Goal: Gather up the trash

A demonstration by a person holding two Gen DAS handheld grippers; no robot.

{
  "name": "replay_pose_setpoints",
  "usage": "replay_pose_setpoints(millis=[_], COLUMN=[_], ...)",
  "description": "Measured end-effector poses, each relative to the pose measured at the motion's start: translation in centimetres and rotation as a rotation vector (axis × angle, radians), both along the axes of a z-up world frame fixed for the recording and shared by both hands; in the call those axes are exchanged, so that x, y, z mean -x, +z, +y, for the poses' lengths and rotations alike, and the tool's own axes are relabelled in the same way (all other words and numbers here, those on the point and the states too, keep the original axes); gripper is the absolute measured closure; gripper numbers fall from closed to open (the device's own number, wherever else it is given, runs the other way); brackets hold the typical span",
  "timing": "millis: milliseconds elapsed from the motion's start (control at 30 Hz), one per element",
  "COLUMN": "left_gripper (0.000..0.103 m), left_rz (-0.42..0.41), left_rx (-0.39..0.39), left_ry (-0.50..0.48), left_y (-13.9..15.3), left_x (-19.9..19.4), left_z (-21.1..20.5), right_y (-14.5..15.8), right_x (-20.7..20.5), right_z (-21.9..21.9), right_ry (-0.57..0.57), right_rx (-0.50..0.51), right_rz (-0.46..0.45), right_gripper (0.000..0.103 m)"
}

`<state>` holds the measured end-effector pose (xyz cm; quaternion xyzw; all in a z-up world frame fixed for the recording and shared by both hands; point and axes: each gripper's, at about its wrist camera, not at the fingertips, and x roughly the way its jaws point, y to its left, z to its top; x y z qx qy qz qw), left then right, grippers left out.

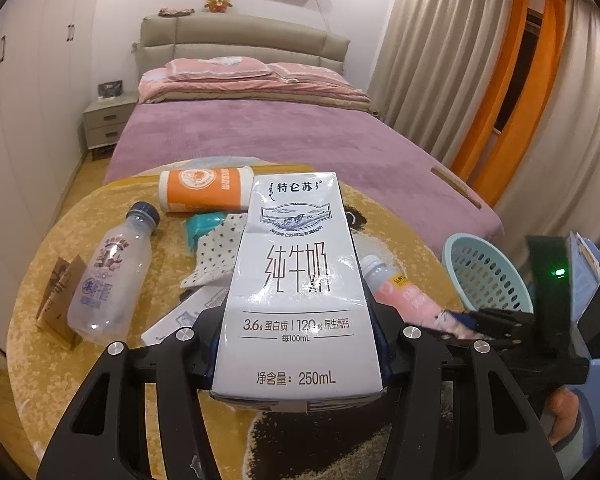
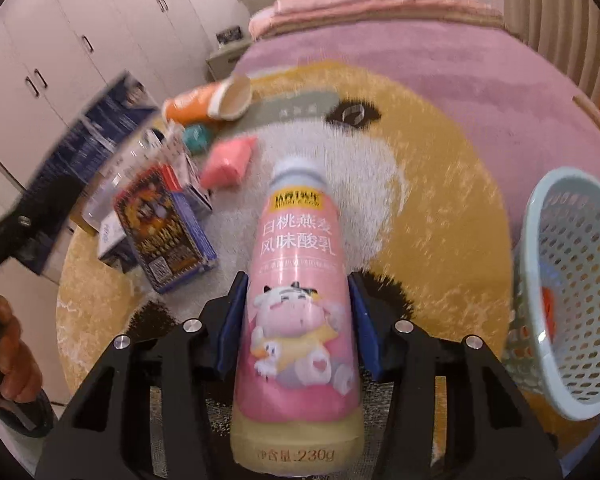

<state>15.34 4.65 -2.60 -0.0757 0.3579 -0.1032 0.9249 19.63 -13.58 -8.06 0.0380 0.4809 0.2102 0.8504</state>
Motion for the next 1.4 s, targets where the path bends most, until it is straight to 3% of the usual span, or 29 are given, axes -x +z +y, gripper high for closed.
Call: replay_pose_setpoints(millis=[400,733,933,1100,1400], left_gripper=[0.050,0.050,0.050,0.050,0.050], left_rz=[-0.044,-0.061,-0.040,0.012,0.114], left_rx=[-0.022,-0.029,-0.011,0.000,-0.010], left_ry=[-0.120,-0.293,-0.380,-0.427,-0.469], left_y=[1.8,2.3,1.5,-0.1,-4.8], left_x=[-0.8,-2.6,-4.2,-6.2,-9.3], left_z=[-6.6,-15.9,-21.3,-25.3,-29.8], right_y=[5.9,7.2,5.3,1.5,-3.5], right_x=[1.7,2.6,2.1,1.0,-0.9], right_z=[-8.5,-17.9,-23.2,-26.9,-29.4], right_ry=[-0.166,-0.360,-0.492,-0.594,-0.672], right_rx=[-0.092,-0.128,-0.113,-0.121,-0.105], right_rz=[-0.157,-0.205,-0.176,-0.096,0.018], right_gripper=[0.057,0.057,0.057,0.057,0.057])
